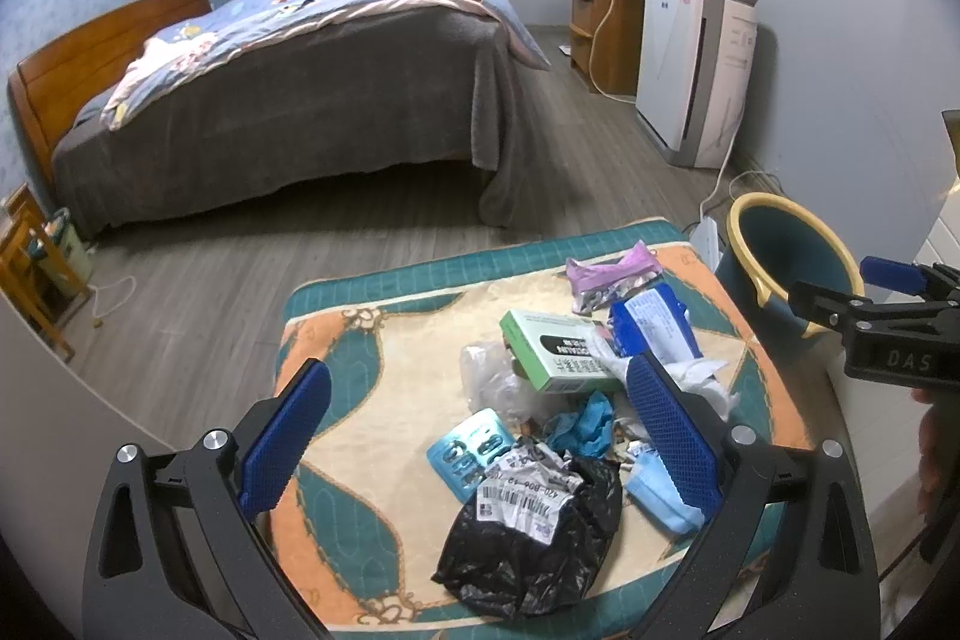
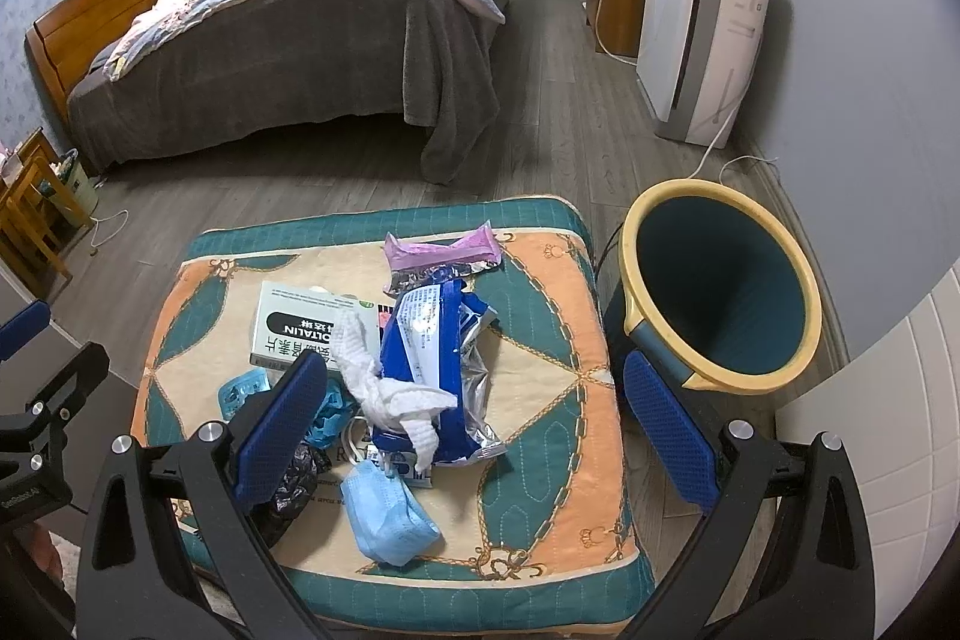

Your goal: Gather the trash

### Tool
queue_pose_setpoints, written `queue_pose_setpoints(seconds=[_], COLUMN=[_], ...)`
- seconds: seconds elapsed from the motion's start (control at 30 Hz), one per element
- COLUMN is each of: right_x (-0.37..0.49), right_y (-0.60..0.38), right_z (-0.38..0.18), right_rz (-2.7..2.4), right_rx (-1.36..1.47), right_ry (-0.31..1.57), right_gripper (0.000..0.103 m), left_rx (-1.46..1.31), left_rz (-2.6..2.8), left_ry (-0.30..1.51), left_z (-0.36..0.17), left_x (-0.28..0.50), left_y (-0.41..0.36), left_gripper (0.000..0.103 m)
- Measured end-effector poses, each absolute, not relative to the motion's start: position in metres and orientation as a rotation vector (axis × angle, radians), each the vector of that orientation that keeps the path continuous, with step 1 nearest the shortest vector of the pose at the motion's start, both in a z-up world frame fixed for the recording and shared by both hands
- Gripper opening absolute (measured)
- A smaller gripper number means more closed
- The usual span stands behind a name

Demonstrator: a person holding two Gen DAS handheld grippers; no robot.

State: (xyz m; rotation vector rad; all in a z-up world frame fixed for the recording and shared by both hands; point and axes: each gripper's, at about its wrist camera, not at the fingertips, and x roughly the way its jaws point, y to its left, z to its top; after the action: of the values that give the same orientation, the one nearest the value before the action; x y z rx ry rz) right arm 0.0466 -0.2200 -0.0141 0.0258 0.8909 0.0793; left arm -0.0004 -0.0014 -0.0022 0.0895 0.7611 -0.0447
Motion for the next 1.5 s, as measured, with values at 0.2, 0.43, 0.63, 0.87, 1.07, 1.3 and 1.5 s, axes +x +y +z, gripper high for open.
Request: queue_pose_setpoints(seconds=[0.2,0.43,0.63,0.87,1.07,1.3,1.5], right_x=[0.047,0.047,0.047,0.047,0.047,0.047,0.047], right_y=[-0.220,-0.221,-0.220,-0.220,-0.220,-0.220,-0.219], right_z=[-0.013,-0.013,-0.013,-0.013,-0.014,-0.014,-0.013], right_rz=[0.079,0.079,0.078,0.078,0.078,0.078,0.078], right_rx=[0.024,0.023,0.022,0.022,0.021,0.021,0.020], right_ry=[0.894,0.893,0.893,0.893,0.893,0.894,0.893], right_gripper=[0.097,0.097,0.097,0.097,0.097,0.097,0.097], left_rx=[0.089,0.091,0.091,0.090,0.091,0.100,0.132], left_rz=[-0.046,-0.045,-0.046,-0.045,-0.045,-0.046,-0.013], left_ry=[0.761,0.763,0.764,0.765,0.767,0.773,0.783], left_z=[-0.002,-0.003,-0.003,-0.003,-0.003,-0.017,-0.024], left_x=[0.000,-0.002,-0.002,-0.001,-0.002,-0.002,-0.002], left_y=[-0.001,-0.001,0.000,-0.001,-0.001,0.001,0.001], left_gripper=[0.098,0.098,0.098,0.098,0.098,0.098,0.098])
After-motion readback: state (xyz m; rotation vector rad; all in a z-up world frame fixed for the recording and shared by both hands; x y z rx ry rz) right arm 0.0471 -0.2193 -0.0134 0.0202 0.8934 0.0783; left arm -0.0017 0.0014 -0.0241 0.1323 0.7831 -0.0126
